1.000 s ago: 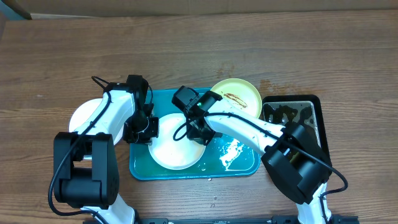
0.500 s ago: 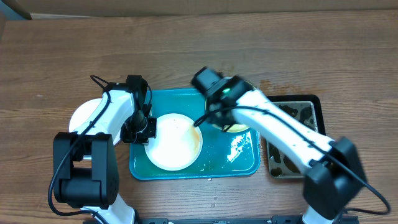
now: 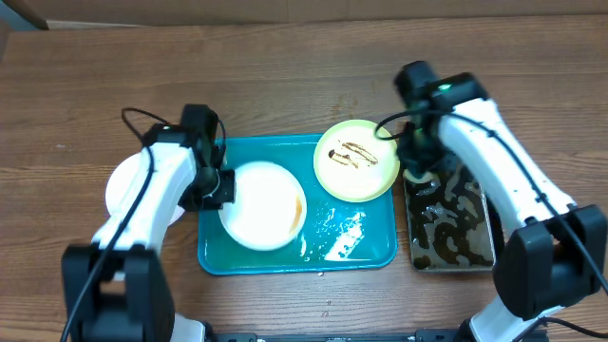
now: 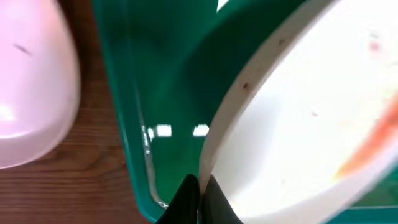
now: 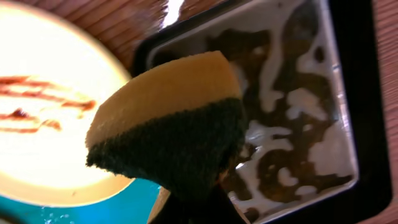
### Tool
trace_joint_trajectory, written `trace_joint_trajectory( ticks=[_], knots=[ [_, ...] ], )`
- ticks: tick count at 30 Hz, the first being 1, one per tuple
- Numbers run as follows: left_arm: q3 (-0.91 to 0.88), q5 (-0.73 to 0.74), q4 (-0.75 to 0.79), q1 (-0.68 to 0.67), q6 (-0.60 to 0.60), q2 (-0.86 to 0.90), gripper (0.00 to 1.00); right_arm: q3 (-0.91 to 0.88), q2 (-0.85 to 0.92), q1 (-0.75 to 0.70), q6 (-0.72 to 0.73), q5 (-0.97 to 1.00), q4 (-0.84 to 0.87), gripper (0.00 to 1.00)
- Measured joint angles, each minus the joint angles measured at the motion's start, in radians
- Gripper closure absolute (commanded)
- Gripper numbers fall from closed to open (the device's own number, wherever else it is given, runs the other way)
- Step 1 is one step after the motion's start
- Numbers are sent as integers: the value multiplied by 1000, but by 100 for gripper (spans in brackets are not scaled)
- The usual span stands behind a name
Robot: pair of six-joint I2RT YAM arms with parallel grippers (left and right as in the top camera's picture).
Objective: Clean dirty plates on tray and stack at the side
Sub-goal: 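Return the sponge to the black basin with the right gripper, then carry the white plate left and stack it on the cleaned plate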
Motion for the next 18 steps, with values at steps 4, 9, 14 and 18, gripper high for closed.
trace_joint_trajectory(
  ticks=[4,9,14,18],
  knots=[
    [32,-3,10,0,-1,-114,96,0,0,-92,-82,-62,0,96],
    [36,-3,12,0,-1,-223,96,-16,0,-157,-174,-134,14,96],
    [36,-11,12,0,-1,-289,96,-134,0,-194,-227,-185,91,96],
    [36,-34,16,0,-1,-331,96,-261,0,-224,-256,-238,194,96]
  ],
)
